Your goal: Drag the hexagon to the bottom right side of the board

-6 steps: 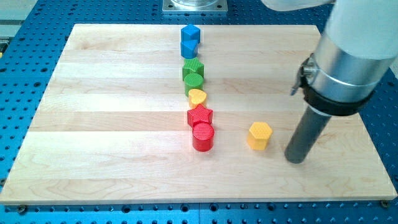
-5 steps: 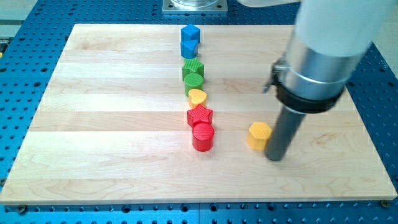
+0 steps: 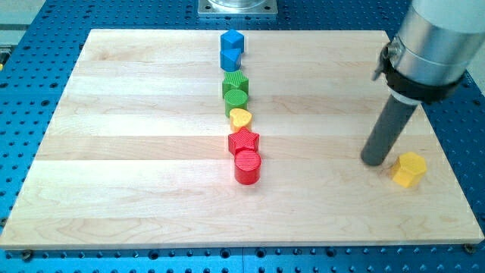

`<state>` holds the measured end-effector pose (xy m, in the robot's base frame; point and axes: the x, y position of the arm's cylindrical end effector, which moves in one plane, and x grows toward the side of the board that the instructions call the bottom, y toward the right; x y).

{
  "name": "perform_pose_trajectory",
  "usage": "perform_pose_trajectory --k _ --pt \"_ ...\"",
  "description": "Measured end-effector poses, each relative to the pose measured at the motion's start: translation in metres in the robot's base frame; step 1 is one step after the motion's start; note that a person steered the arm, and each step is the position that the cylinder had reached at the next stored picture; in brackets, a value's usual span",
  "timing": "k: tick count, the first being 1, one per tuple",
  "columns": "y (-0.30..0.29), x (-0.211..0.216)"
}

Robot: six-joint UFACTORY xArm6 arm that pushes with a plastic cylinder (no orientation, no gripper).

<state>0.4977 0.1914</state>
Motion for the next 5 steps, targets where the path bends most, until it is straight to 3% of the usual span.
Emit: perform_pose_trajectory --k 2,3,4,5 --pt "0.026 -0.018" --pt "0.072 -0.004" --pt "0.081 0.028" --pt "0.08 0.015"
